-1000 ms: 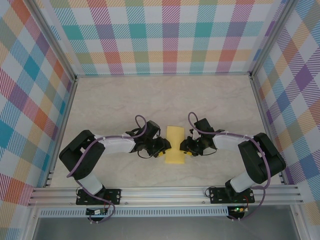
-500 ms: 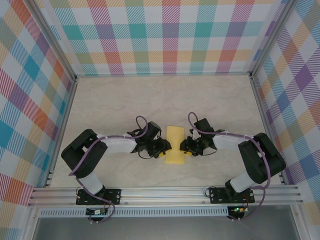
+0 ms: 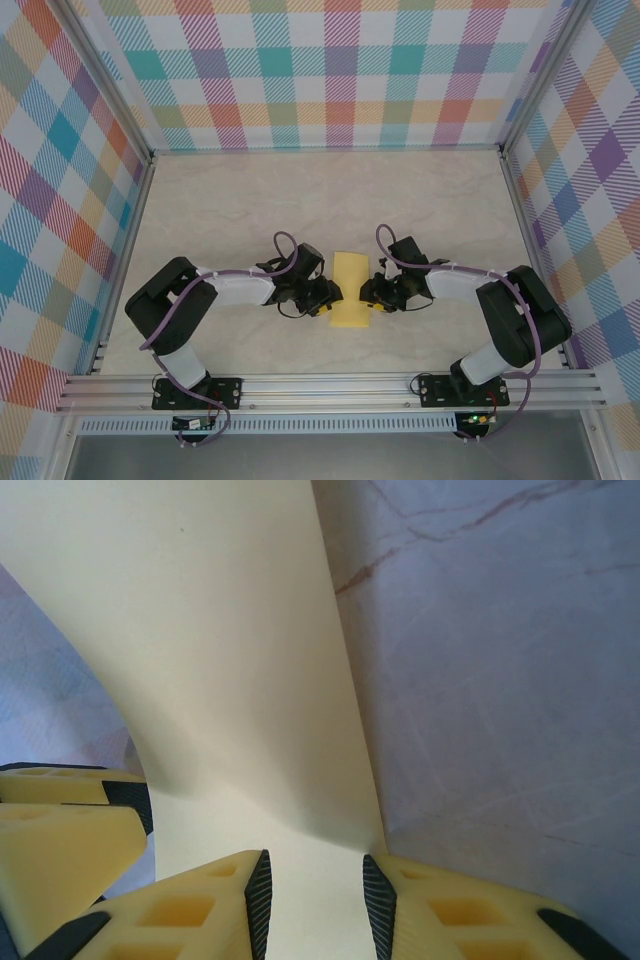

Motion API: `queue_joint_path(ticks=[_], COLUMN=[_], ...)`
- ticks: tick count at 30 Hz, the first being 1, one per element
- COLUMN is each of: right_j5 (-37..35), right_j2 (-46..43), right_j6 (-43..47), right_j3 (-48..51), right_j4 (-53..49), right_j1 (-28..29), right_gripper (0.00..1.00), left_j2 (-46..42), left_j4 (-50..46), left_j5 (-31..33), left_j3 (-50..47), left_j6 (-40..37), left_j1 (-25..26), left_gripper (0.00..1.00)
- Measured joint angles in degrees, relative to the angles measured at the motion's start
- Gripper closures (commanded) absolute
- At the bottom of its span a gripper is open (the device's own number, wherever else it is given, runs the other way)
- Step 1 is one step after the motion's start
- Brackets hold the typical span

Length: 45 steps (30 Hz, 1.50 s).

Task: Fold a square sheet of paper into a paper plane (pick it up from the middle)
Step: Fold the triangle a second time at the center of the table.

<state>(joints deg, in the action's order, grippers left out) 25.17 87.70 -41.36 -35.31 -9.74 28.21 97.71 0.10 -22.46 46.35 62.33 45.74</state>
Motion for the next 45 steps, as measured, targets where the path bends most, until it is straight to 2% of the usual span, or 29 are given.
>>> queue_joint_path(ticks=[15, 19, 25, 29, 33, 39, 45], right_j5=[0.1, 0.2, -1.9, -4.8, -6.4, -6.3, -8.7], right_j2=[-0.1, -0.6, -8.0, -16.7, -21.4, -22.6, -25.1], right_j6=[0.0, 0.2, 1.9, 4.1, 5.6, 6.8, 10.6], right_j3=[0.0, 0.2, 2.0, 2.1, 2.1, 2.3, 2.3], right_j4=[0.0, 0.1, -2.3, -5.7, -8.2, -9.4, -9.3], right_j1=[0.0, 0.0, 0.4, 0.4, 0.4, 1.0, 6.9], right_gripper=[0.65, 0.63, 0.42, 0.4, 0.4, 0.41, 0.38], left_j2=[0.9, 1.8, 1.9, 2.0, 2.0, 2.1, 2.8], left_j4=[1.9, 0.5, -2.4, -5.4, -9.4, -16.3, -16.9], left_j5=[-0.6, 0.2, 2.0, 2.5, 2.6, 2.6, -0.7], left_j3=[1.3, 2.7, 4.1, 5.5, 8.4, 12.7, 13.6], left_j6=[-0.2, -0.9, -2.4, -5.0, -8.6, -15.2, -15.6], left_j1=[0.5, 0.5, 0.3, -0.3, -1.2, -3.0, -2.9], left_gripper=[0.68, 0.81, 0.89, 0.99, 1.0, 1.0, 0.99])
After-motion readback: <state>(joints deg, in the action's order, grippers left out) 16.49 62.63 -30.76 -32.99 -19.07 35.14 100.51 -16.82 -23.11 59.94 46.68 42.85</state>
